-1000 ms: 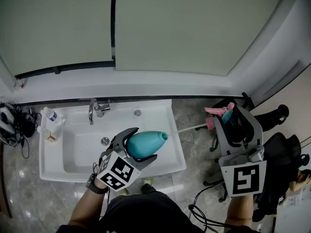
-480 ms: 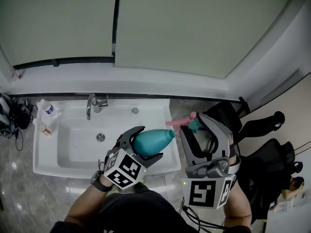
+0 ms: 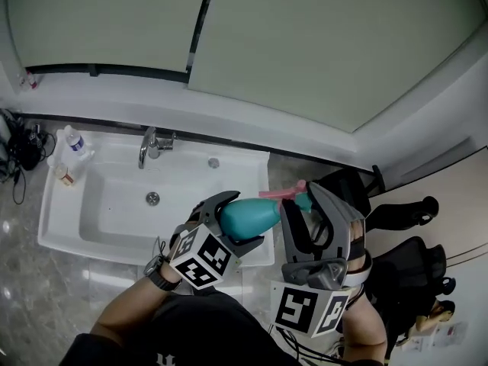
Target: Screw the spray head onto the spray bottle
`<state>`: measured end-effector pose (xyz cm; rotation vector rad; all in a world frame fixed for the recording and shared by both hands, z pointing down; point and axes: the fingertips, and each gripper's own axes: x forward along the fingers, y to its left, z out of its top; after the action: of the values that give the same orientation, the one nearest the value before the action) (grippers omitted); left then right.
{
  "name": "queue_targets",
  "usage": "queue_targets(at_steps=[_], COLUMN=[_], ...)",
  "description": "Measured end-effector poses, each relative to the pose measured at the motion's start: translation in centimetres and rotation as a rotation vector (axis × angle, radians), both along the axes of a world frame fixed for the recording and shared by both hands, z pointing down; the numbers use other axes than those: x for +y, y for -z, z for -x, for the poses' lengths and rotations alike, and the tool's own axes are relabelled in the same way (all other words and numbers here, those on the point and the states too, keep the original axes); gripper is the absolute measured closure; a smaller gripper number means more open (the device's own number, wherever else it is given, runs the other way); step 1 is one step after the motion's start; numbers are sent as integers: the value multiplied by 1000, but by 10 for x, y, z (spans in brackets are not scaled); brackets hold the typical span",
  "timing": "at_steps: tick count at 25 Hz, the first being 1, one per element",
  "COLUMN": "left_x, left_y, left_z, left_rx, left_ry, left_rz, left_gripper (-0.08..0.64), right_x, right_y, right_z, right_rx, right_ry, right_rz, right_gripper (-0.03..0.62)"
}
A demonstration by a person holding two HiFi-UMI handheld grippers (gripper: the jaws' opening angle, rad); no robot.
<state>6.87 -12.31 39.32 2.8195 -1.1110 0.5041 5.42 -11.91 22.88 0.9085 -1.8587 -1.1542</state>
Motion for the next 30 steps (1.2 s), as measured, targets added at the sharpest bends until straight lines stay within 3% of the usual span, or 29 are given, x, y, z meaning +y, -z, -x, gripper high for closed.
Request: queue_targets(at_steps=[7,11,23,30], left_x=[-11,-10,-7,-5], left_y=[2,-3,6,8], left_z=[2,-2,-7,-3], left_rx=[39,63,135,167], left_ry=[65,50,1,-13], left_rz=[-86,-104,-141,-141], left_gripper=[127,127,127,127], right_x=[-1,-2,7,7], right_y=[-3,-10,-5,-1], right_z=[13,13,21,23], right_rx=[91,130,128,34], right_ry=[-76,-109,-105,-79], right_rz=[-38,-12,72,183], right_gripper=[407,407,407,405])
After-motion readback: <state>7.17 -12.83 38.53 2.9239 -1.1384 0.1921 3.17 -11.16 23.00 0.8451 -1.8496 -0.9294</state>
